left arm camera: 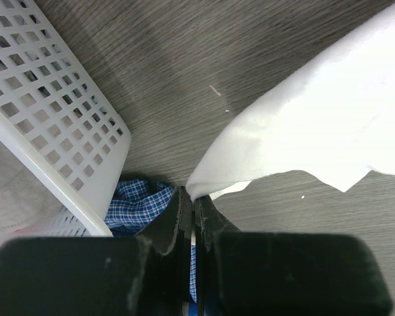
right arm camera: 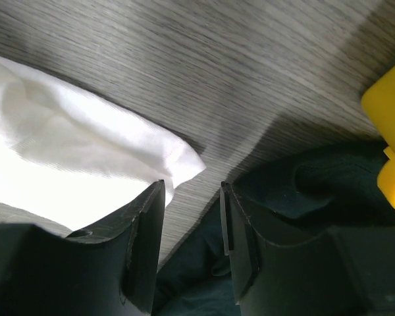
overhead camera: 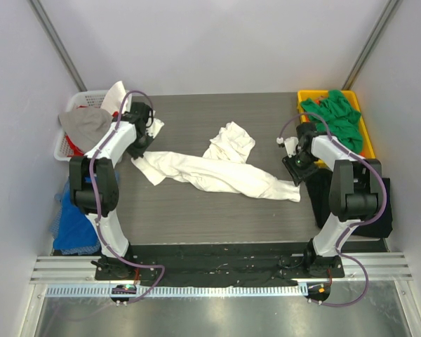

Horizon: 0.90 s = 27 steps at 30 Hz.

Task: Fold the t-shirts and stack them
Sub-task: Flatten out the tshirt

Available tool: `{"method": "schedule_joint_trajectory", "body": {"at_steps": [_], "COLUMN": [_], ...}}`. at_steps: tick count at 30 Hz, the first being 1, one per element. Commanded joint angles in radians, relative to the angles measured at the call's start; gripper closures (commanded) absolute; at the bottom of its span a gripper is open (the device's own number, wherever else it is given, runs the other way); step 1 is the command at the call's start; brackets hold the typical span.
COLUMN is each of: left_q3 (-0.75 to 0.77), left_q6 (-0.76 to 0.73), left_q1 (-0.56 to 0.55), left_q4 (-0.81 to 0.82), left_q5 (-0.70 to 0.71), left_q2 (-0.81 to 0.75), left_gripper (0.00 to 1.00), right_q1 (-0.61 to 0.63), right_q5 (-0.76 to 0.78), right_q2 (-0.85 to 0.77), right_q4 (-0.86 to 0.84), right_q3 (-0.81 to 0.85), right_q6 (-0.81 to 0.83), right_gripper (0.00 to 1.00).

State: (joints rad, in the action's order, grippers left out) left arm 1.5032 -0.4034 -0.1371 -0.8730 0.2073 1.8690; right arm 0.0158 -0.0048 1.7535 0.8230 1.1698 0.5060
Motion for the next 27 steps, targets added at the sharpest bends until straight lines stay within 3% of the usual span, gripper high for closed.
{"method": "schedule_joint_trajectory", "body": {"at_steps": [1, 20, 25, 27], "left_q3": [0.031, 0.02, 0.015, 0.009], "left_q6": [0.005, 0.0, 0.001, 0.0], "left_q1": [-0.004, -0.006, -0.006, -0.006], "left_q4": [-0.006, -0.004, -0.004, -0.001], "left_q5": [-0.008, -0.014, -0.017, -0.017], "left_q2": [0.001, -0.011, -0.01, -0.013], "left_gripper": [1.0, 1.0, 1.0, 1.0], "right_q1": [-0.002, -0.004, -0.004, -0.004], "right_q5": [-0.037, -0.066, -0.075, -0.077], "right_q2": [0.018, 0.097, 0.121, 0.127], "right_q4": [-0.007, -0.059, -0.073, -0.074], "right_q3": [0.037, 0.021, 0.019, 0.024], "right_q6": [0.0, 0.006, 0.009, 0.009], "right_gripper": [0.54, 0.55, 0.68, 0.8]}}
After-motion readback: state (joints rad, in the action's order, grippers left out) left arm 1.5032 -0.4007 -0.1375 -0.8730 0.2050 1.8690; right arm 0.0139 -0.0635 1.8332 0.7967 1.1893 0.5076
